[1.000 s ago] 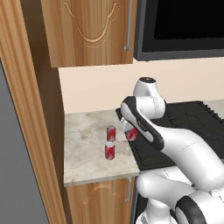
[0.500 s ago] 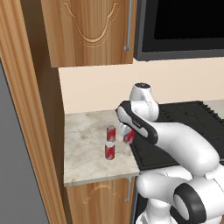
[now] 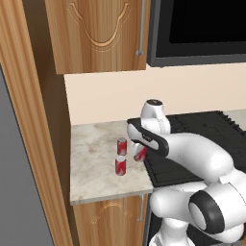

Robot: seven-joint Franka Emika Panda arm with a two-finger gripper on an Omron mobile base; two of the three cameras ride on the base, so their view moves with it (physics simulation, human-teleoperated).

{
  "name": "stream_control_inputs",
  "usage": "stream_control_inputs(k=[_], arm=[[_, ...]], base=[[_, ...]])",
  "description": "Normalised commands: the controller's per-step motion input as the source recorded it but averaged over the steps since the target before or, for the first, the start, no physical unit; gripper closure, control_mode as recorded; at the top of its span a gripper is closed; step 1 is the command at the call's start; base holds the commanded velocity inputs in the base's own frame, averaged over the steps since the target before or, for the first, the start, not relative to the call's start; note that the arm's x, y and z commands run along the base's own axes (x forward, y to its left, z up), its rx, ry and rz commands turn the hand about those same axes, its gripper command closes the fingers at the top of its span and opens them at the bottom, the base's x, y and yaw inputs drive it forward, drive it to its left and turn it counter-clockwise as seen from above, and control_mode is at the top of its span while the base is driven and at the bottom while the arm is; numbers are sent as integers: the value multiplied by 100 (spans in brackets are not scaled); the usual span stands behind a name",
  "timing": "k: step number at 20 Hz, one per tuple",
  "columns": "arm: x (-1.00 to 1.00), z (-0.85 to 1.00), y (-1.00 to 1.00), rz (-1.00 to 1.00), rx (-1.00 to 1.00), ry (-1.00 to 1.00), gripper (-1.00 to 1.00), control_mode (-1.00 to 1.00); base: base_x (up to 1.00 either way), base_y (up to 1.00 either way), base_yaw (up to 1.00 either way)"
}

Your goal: Four empty soda cans are scattered around the kitchen. Gather all the cans and cluster them next to the stove for recycling.

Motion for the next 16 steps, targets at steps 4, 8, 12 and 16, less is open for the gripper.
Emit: stream_control_inputs(k=[4,8,12,16], arm=[[13,-20,11,3,0,0,100,-100],[15,-20,3,3,0,0,100,-100],[17,-25,2,2,0,0,100,-100],[15,-22,0,2,0,0,100,-100]], base=[[0,0,0],[0,0,0],[0,0,0],[0,0,0]])
